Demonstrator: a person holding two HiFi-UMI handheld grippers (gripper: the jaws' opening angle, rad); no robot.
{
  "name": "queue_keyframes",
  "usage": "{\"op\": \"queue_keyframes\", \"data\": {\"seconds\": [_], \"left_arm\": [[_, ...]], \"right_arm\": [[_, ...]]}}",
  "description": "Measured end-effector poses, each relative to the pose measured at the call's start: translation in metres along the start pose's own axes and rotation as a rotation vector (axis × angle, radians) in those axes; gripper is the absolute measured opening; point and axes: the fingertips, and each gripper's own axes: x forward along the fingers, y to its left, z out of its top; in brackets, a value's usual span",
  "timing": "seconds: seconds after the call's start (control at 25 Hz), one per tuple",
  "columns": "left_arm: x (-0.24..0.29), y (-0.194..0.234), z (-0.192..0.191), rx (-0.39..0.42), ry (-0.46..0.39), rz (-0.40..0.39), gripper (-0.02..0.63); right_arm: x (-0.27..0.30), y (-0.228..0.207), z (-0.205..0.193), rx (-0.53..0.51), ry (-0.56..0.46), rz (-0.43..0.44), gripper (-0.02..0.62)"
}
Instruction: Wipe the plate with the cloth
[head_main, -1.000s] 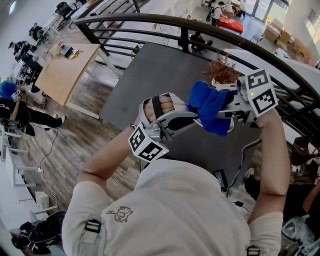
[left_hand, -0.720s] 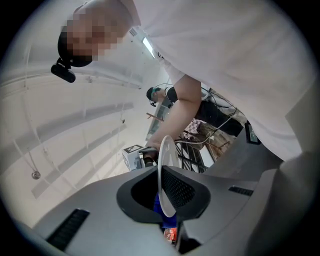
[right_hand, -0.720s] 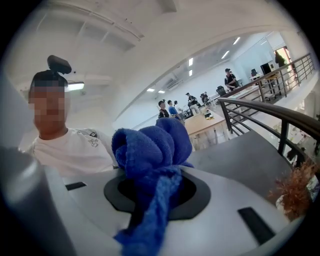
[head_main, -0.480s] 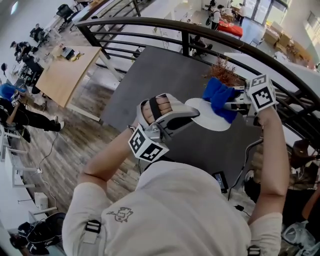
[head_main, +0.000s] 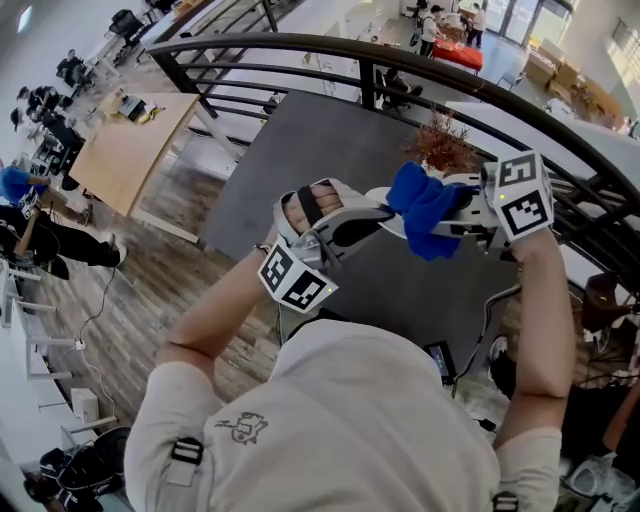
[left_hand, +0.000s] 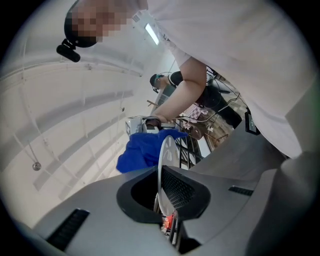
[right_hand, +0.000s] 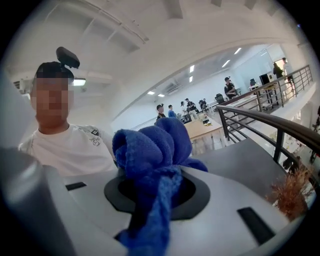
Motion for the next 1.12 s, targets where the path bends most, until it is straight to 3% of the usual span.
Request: {"op": "queue_keyframes", "data": {"seconds": [0.16, 0.4, 0.6, 0.76, 1.12], "left_arm": [[-0.001, -0.003, 0.029, 0.004, -0.073, 0.004, 0.017], [0.003, -0.011, 0.065, 0.079, -0.114, 0.011, 0.017], [-0.006, 0.001, 0.045, 0.062, -0.066, 0.040, 0.017], [-0.013, 0.009, 0.020, 0.050, -0.018, 0.056, 0.018], [-0.010, 0.011, 0.002, 0.016, -0.013, 0.037, 0.017]], "right_arm": [[0.010, -0.002, 0.010, -0.027, 0.056, 0.005, 0.104], [0.007, -0.030, -0.011, 0.050, 0.082, -0.038, 0.104], [-0.014, -0.056, -0.022, 0.119, 0.032, -0.071, 0.104], [-0.028, -0.051, -0.025, 0.131, -0.028, -0.058, 0.104], [-0.010, 0.000, 0.007, -0.003, -0.031, -0.027, 0.103]]}}
